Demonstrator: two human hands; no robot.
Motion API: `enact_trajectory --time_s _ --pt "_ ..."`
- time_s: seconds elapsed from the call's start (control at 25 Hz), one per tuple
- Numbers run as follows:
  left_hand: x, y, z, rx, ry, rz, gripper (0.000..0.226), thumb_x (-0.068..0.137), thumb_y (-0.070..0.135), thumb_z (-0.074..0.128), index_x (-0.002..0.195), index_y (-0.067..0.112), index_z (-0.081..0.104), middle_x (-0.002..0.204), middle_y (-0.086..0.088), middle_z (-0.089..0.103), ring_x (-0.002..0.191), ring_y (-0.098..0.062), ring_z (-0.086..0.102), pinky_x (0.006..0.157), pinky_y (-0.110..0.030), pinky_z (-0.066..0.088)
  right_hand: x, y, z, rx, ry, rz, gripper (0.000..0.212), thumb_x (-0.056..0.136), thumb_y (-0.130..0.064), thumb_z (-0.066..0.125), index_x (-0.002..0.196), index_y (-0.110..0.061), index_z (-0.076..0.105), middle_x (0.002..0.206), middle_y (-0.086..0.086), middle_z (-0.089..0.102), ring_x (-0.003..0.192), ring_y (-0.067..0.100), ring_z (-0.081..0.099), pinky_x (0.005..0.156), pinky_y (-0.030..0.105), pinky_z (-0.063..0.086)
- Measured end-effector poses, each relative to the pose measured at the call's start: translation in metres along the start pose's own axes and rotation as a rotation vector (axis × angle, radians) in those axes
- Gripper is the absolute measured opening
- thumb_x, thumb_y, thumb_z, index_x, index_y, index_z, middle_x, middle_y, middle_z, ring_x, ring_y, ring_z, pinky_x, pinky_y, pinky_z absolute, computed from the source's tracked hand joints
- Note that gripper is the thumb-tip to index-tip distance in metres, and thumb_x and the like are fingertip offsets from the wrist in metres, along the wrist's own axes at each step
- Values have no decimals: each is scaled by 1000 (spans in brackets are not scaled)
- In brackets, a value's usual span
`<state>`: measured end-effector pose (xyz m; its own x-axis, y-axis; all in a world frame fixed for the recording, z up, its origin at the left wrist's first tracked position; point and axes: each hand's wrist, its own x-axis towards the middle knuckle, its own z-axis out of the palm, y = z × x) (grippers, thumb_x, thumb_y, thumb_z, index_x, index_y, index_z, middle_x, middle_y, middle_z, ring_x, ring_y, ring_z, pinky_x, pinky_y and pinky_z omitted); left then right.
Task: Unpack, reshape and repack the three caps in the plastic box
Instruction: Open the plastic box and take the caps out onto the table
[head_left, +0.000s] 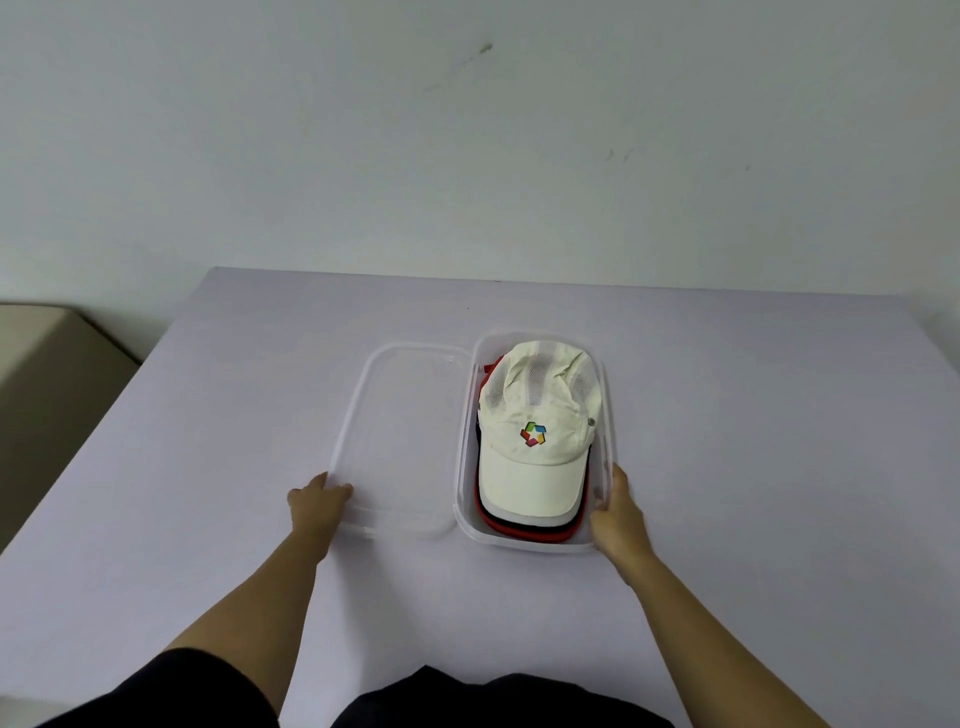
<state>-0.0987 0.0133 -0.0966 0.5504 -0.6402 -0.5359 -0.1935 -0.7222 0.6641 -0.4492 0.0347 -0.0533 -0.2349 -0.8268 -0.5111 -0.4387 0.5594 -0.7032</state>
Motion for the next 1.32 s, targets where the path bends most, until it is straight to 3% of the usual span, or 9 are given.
enact_trajectory --time_s 0.2,0.4,0.52,0.64,0.76,1.0,1.12,1.24,1.32 --pt "-10 6 16 297 75 -95 38 89 12 41 125 6 51 131 -23 36 118 -40 34 79 -34 26 4 2 -1 -17 -12 -11 66 92 -1 33 148 -27 10 135 16 50 97 29 60 69 33 47" --pt "-21 12 14 335 109 -70 43 87 9 44 130 3 45 136 -20 25 122 -37 28 91 -37 33 0 1 0 -106 30 -39 64 93 -3 39 149 -17 11 143 17 41 121 33 48 89 32 43" --pt "-39 27 30 332 175 130 58 93 19 47 145 6 26 151 -19 15 133 -41 21 107 -49 31 -3 -4 3 -460 225 -422 68 90 -14 51 148 -12 15 157 13 16 144 28 18 114 34 22" --pt "-76 58 67 218 9 475 58 99 26 38 149 5 19 157 -16 18 143 -30 19 116 -40 19 1 -19 6 -686 -75 -738 76 81 -32 58 147 -20 21 159 2 5 147 20 2 119 40 15" --pt "-104 78 105 243 -181 603 61 100 33 33 151 9 9 159 -9 14 146 -24 17 117 -36 18 6 -34 7 -864 -288 -651 97 73 -49 68 148 -25 13 159 -1 -11 146 22 -14 118 49 16" --pt "-111 81 125 402 -134 471 54 101 23 25 151 14 5 159 -7 17 142 -28 29 110 -43 33 3 -67 16 -1255 -312 -624 99 72 -33 76 147 -18 13 154 25 4 141 46 6 109 49 31" --pt "-113 83 126 302 -111 446 53 101 23 26 150 11 11 149 -16 36 130 -34 44 101 -44 39 1 -76 14 -1229 -358 -546 97 74 -17 69 147 -22 6 153 23 5 139 49 8 100 48 41" --pt "-112 82 125 249 -75 411 48 100 24 25 144 3 27 130 -21 55 110 -40 55 85 -39 41 -3 -78 6 -1087 -132 -606 75 82 -3 48 147 -15 13 149 20 24 133 43 26 99 45 42" --pt "-113 80 123 198 -64 377 45 100 28 23 133 3 41 118 -22 61 106 -41 56 87 -42 43 0 -76 -4 -938 91 -748 59 83 1 28 142 -8 32 144 19 38 129 40 38 103 45 41"
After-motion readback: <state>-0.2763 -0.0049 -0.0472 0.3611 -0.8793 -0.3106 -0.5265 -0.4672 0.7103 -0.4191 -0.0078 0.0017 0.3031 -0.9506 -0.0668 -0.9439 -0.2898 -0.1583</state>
